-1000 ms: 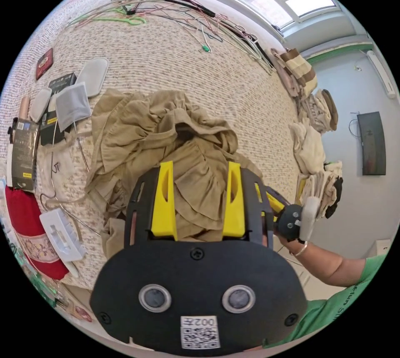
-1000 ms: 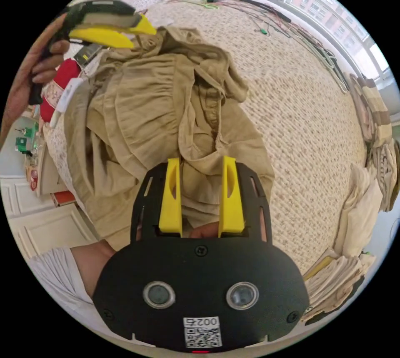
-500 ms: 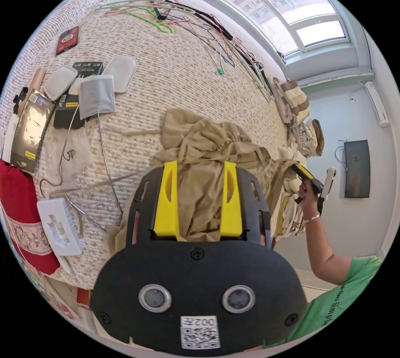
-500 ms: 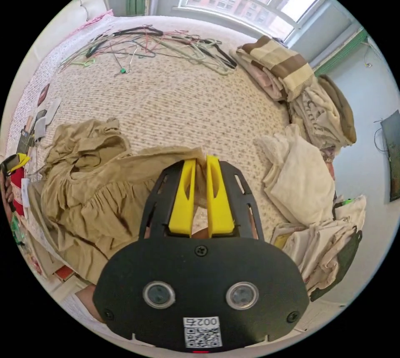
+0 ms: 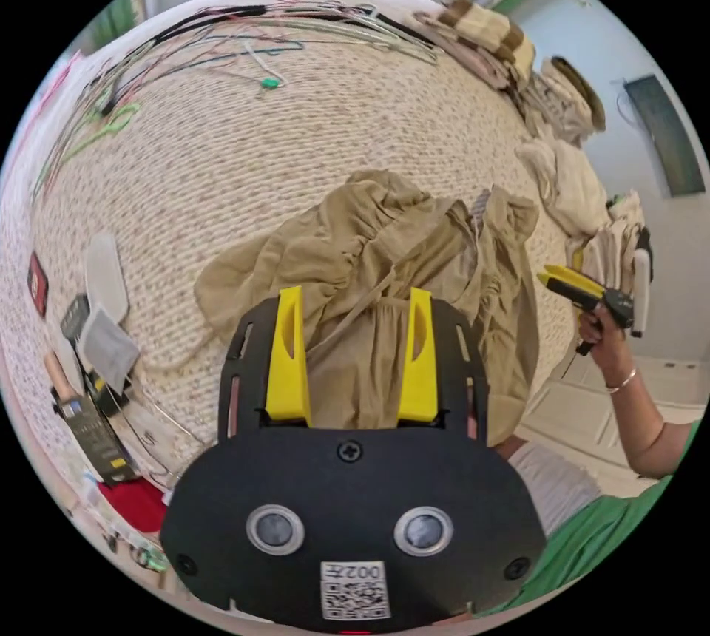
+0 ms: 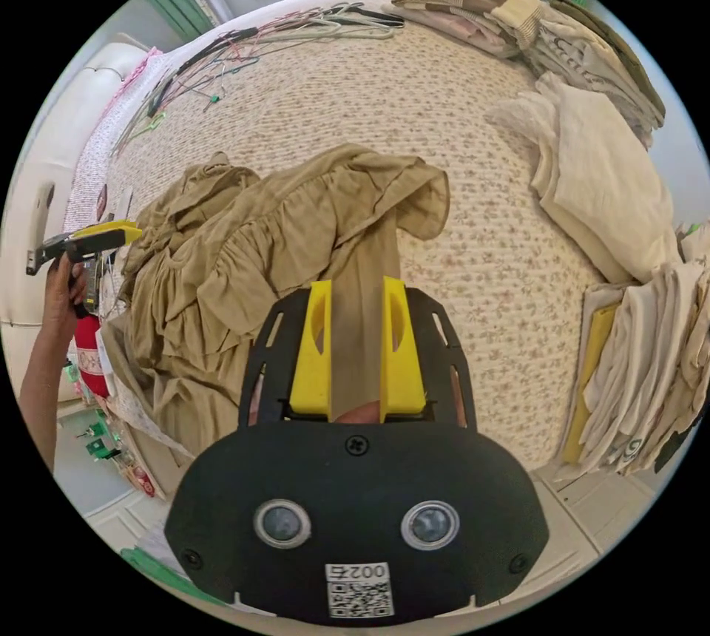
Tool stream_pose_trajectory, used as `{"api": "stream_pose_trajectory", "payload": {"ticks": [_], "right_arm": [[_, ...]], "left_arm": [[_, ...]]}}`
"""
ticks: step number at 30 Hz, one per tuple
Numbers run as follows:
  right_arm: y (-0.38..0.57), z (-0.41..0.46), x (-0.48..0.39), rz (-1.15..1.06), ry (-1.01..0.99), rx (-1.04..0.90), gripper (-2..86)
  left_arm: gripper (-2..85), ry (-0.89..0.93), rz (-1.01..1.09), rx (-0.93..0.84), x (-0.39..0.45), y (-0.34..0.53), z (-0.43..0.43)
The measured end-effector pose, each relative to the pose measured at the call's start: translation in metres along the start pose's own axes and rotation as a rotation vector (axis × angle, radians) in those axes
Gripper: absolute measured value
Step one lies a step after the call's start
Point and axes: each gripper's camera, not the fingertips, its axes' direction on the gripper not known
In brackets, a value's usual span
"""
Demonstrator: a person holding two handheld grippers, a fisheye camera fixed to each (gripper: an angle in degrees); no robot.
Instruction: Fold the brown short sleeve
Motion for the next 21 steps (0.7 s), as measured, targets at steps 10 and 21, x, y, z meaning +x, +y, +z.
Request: {"api": "stream_pose_trajectory", "payload": {"ticks": [10,21], "right_arm": [[-0.097,0.056,-0.079,-0.332,-0.115,-0.04,6.4],[0.016,0.037,0.001,-0.309,-0.067,-0.005,6.4]], "left_arm": [[4.3,-0.256,-0.096,-0.029,0.035,-0.029,0.041],[-1.0,0.03,-0.166,0.206,0.04,-0.044,-0.034]]}}
